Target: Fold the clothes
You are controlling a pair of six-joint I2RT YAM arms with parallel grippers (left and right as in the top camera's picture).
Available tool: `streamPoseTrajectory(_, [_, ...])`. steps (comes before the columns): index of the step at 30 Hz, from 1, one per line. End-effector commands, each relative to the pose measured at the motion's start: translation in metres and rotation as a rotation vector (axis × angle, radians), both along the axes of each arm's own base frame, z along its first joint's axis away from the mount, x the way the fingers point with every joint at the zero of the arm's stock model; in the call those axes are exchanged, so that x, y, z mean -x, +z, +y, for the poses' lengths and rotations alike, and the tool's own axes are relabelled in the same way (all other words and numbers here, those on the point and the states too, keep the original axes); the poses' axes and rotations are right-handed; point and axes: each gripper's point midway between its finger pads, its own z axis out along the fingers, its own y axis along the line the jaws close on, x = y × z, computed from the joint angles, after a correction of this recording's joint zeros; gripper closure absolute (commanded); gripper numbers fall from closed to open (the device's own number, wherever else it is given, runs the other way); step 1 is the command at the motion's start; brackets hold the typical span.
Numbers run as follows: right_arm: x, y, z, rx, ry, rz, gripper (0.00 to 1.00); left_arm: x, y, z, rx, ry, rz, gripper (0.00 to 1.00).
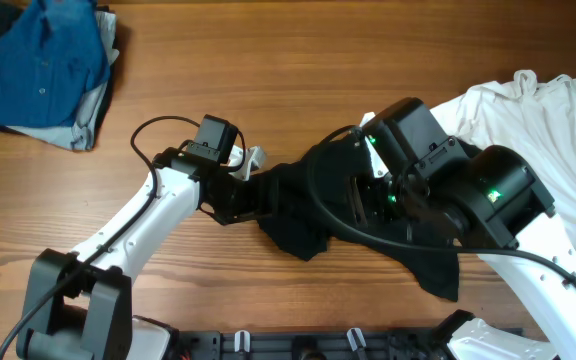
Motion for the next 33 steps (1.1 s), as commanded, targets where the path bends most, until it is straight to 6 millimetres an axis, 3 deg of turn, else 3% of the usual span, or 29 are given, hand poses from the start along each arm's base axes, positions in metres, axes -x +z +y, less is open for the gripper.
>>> streamPoseTrajectory(1, [0.000, 0.010, -0.003, -0.008, -0.013, -0.036, 0.38, -0.001, 0.002, 0.002, -0.003, 0.007, -0.007, 0.13])
streamPoseTrajectory(10, [0.000, 0.010, -0.003, -0.010, -0.011, -0.039, 0.31, 0.000, 0.000, 0.003, -0.011, 0.009, -0.008, 0.09])
streamPoseTrajectory(16, [0.000, 0.010, -0.003, -0.008, -0.011, -0.037, 0.30, 0.007, -0.012, 0.006, -0.017, 0.023, 0.016, 0.07])
streamPoseTrajectory(22, [0.000, 0.010, -0.003, -0.008, -0.011, -0.036, 0.30, 0.002, -0.015, 0.005, -0.005, 0.053, 0.005, 0.07])
streamPoseTrajectory(28, [0.001, 0.010, -0.001, -0.017, -0.006, -0.030, 0.30, -0.013, -0.022, 0.001, 0.003, 0.059, -0.057, 0.14])
streamPoseTrajectory(33, [0.004, 0.009, 0.000, -0.024, 0.000, -0.018, 0.29, -0.017, -0.044, 0.000, -0.009, 0.080, -0.009, 0.11])
